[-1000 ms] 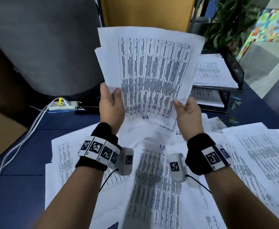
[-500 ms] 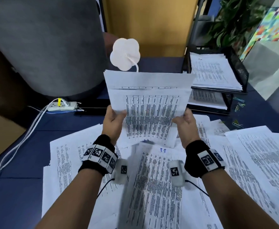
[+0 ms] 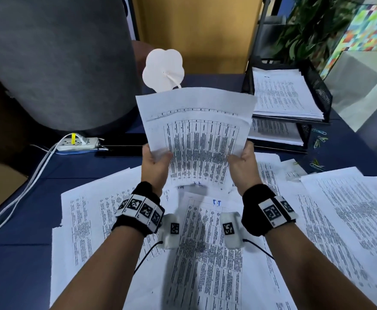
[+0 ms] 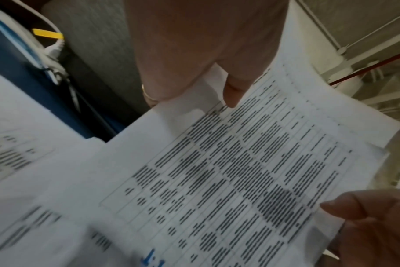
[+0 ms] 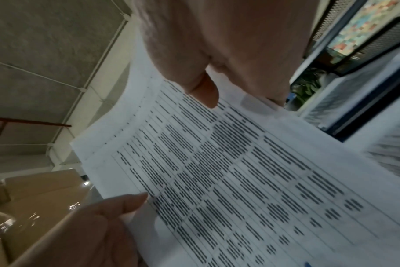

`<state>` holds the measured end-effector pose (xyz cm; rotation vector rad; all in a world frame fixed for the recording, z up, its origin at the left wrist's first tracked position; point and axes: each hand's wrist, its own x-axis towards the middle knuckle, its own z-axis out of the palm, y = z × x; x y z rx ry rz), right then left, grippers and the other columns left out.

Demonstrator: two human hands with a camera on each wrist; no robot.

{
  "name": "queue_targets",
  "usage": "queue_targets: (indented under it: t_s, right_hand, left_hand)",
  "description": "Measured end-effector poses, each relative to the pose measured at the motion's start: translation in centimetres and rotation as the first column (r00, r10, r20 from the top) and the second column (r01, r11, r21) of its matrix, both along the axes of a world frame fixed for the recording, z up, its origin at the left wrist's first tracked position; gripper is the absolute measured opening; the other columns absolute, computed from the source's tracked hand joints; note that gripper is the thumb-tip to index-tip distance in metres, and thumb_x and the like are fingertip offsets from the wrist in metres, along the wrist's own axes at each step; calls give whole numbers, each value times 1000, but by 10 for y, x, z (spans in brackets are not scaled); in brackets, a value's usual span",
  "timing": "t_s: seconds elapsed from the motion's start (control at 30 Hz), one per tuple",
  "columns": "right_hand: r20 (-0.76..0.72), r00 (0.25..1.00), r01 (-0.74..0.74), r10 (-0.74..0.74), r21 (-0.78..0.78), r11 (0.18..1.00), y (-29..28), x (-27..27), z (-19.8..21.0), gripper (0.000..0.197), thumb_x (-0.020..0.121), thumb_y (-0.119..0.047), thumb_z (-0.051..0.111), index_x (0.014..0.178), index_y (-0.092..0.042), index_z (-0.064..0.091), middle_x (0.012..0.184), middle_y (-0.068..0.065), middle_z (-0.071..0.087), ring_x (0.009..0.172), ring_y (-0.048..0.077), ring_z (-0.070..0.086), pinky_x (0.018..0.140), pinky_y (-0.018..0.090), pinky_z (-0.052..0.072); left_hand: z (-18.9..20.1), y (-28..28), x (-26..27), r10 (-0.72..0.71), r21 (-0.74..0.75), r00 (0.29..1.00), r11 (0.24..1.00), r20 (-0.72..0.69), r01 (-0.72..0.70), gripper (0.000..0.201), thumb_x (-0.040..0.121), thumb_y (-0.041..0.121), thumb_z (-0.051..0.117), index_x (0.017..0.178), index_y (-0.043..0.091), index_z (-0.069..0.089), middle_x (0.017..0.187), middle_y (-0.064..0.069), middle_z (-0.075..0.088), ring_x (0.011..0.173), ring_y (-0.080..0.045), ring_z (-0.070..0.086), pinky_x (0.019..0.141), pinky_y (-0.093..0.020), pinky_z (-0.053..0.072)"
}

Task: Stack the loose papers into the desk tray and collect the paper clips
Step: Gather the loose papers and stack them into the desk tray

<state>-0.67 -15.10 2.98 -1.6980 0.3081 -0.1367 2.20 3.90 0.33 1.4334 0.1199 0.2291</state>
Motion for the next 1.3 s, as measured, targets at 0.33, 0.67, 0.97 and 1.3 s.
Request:
queue_targets:
  t_s: [0.33,0.67,0.97,1.3]
  right_hand:
    - [-7,1000,28,-28,31,999,-3,7,-13,47,94,5,33,138,-6,22,95,0,44,48,0,40,39,13,34]
    - [24,994,101,-104,117,988,-51,-9,-11,44,93,-2,49,134,-14,38,131,6,54,115,23,53,106,38,40]
    - [-230,965,133,-127,10,991,-120,-42,-42,55,96,-10,51,146,-4,28,144,5,41,129,23,44,111,39,31]
    - [-404,909,61,-99,-106,993,-195,-62,-94,25,90,0,46,109,-8,61,107,11,67,95,29,63,82,34,51]
  left_hand:
    - [4,-4,11,-77,-30,997,997,-11,77,21,94,3,53,114,10,55,96,7,65,88,0,62,78,-12,48]
    - [23,-40,25,-148,31,985,989,93,146,12,94,15,56,99,14,46,66,0,33,57,-10,26,52,-21,30]
    - [8,-110,21,-162,140,985,976,-59,169,9,95,8,53,93,16,50,75,13,59,61,0,51,60,-14,44]
    - [-60,-174,17,-49,383,920,900,-388,209,14,92,14,55,101,6,47,96,-13,53,87,-22,51,74,-30,41]
